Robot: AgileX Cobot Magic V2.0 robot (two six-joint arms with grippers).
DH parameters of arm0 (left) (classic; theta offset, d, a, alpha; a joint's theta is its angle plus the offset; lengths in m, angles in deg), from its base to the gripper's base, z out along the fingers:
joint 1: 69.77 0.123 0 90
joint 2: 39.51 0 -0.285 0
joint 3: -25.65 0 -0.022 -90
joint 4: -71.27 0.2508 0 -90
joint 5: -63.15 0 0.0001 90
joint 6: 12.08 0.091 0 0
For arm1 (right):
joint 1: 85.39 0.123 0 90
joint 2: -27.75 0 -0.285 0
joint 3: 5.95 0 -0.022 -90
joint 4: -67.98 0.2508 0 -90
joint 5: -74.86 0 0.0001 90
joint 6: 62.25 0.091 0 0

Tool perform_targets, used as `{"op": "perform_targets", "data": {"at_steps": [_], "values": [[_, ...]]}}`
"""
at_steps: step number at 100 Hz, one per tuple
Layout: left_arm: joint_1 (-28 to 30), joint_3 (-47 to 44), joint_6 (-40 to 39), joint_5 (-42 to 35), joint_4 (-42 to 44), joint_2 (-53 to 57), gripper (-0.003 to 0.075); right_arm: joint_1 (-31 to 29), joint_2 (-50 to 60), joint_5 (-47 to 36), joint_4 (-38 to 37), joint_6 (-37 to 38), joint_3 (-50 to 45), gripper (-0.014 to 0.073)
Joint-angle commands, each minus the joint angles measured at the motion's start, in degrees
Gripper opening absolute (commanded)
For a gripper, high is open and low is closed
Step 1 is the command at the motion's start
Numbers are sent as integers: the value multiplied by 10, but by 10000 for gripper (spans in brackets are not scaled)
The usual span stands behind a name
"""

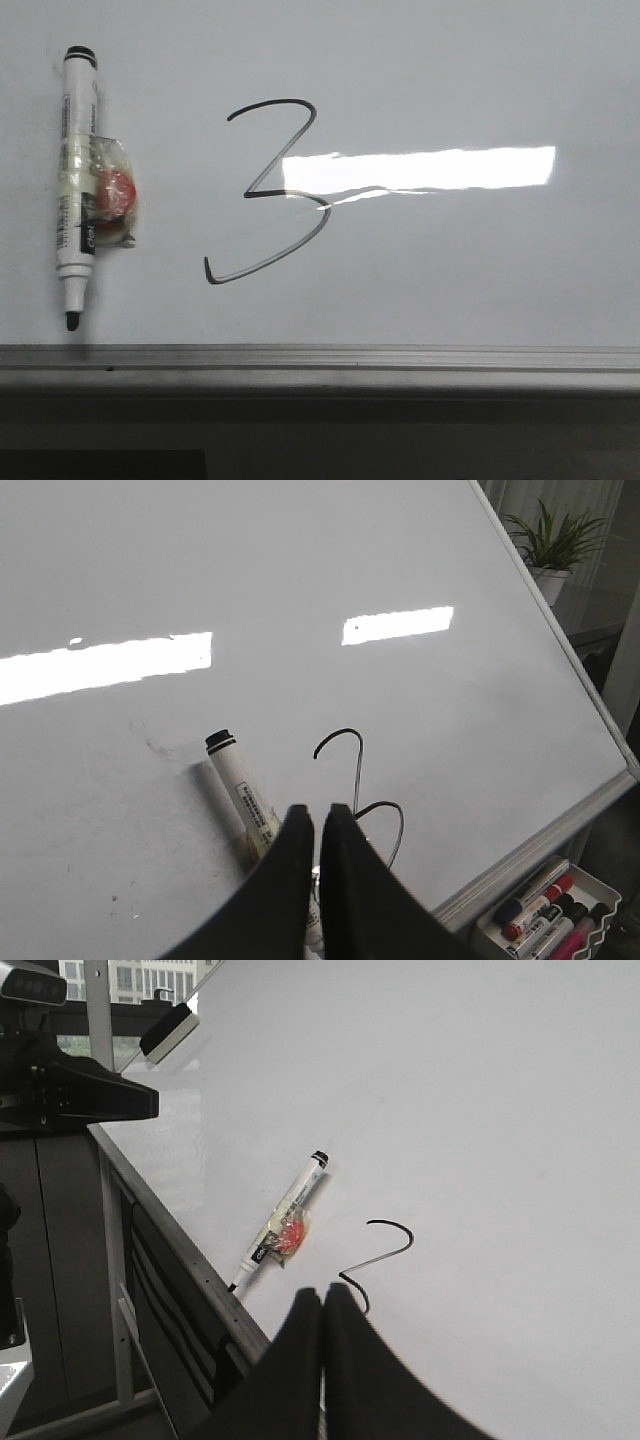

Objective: Write number 3 on whiteboard

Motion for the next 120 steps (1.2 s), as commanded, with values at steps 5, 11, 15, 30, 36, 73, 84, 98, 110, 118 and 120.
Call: {"op": "perform_targets", "data": {"at_steps": [5,11,15,30,36,73,84,98,110,118,120], "values": [[1,15,2,-39,-1,-4,-20,-4,12,-47,-6,0,5,-65],[1,15,2,-39,-1,-4,-20,-4,12,-47,-6,0,5,-65],[1,15,2,-39,-1,-4,-20,-4,12,-47,-6,0,5,-65],[1,15,2,-39,-1,-4,-20,-4,12,-47,-6,0,5,-65],[1,15,2,-39,-1,-4,-20,-4,12,-47,-6,0,5,-65],[63,3,-59,-43,160,-4,-20,-4,12,-48,-6,0,5,-65],[146,-20,-92,-55,187,-4,-20,-4,12,-48,-6,0,5,-65],[261,-65,-95,-88,182,5,-20,-4,12,-48,-6,0,5,-65],[323,-101,-95,-87,174,51,-20,-4,12,-48,-6,0,5,-65],[351,-124,-95,-87,174,79,-20,-4,12,-48,-6,0,5,-65],[357,-128,-98,-87,174,85,-20,-4,12,-48,-6,0,5,-65]]}}
